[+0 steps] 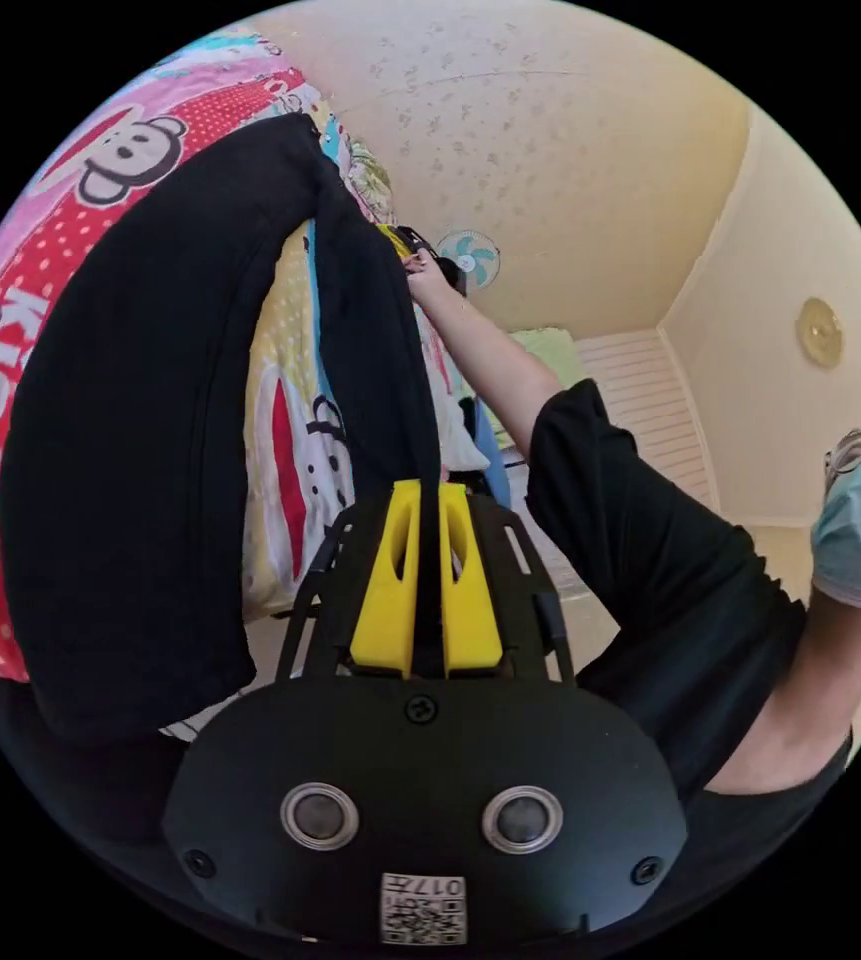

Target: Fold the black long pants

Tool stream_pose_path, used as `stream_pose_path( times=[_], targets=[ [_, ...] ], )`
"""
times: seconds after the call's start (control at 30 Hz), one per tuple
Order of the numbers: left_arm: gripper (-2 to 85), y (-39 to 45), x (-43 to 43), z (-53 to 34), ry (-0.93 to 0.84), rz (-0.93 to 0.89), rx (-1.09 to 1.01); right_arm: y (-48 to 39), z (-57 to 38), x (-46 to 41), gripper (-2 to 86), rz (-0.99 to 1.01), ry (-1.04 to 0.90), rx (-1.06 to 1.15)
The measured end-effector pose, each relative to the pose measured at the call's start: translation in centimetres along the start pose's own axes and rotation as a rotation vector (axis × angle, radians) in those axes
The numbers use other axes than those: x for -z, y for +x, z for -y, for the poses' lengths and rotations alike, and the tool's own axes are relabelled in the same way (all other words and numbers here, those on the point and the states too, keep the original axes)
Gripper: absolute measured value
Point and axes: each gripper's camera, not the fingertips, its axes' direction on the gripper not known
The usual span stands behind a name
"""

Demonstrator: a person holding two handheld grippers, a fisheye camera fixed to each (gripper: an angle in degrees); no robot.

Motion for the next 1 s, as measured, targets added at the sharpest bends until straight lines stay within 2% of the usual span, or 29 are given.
stream_pose_path(
  times=[0.07, 0.17, 0.27, 0.37, 0.47, 0.53, 0.6, 0.7, 0.77, 0.83, 0.87, 1.0],
  targets=[
    [3.3, -2.1, 3.3, -0.1, 0.082, -0.128, 0.079, -8.2, -0.2, -5.5, 3.8, -0.062, -0.072, 0.193],
    [3.3, -5.4, 8.3, -1.5, 0.221, -0.274, 0.186, -15.6, -2.5, -13.2, 4.2, -0.019, -0.139, 0.289],
    [3.4, -8.0, 12.4, -3.2, 0.311, -0.201, 0.290, -17.2, -5.5, -20.7, 6.2, -0.068, -0.210, 0.221],
    [3.9, -9.0, 14.4, -3.4, 0.283, -0.116, 0.342, -16.7, -8.8, -23.7, 8.4, -0.060, -0.252, 0.230],
    [4.7, -8.7, 15.3, -3.6, 0.289, -0.108, 0.358, -17.6, -13.2, -20.7, 9.4, 0.020, -0.265, 0.362],
    [5.8, -7.7, 15.9, -3.6, 0.285, -0.044, 0.342, -17.6, -17.1, -16.7, 9.9, 0.008, -0.275, 0.438],
    [8.2, -5.9, 16.7, -3.2, 0.295, 0.093, 0.264, -16.6, -22.0, -11.8, 10.2, -0.046, -0.255, 0.485],
    [11.7, -4.0, 16.2, -1.5, 0.250, 0.183, 0.166, -11.6, -30.8, -5.2, 10.9, -0.121, -0.225, 0.396],
    [11.9, -3.2, 14.6, 0.0, 0.174, 0.226, 0.124, -7.2, -38.0, -4.1, 9.7, 0.001, -0.344, 0.247],
    [10.2, -3.0, 12.5, 1.5, 0.081, 0.294, 0.129, -6.0, -42.6, -3.2, 7.0, 0.165, -0.340, 0.196],
    [8.4, -2.8, 11.4, 2.1, 0.046, 0.334, 0.144, -6.2, -44.8, -3.6, 4.8, 0.231, -0.396, 0.175],
    [4.9, -0.5, 10.1, 2.2, -0.006, 0.341, 0.111, -7.6, -46.3, -2.1, 2.6, 0.230, -0.428, 0.166]
  ],
)
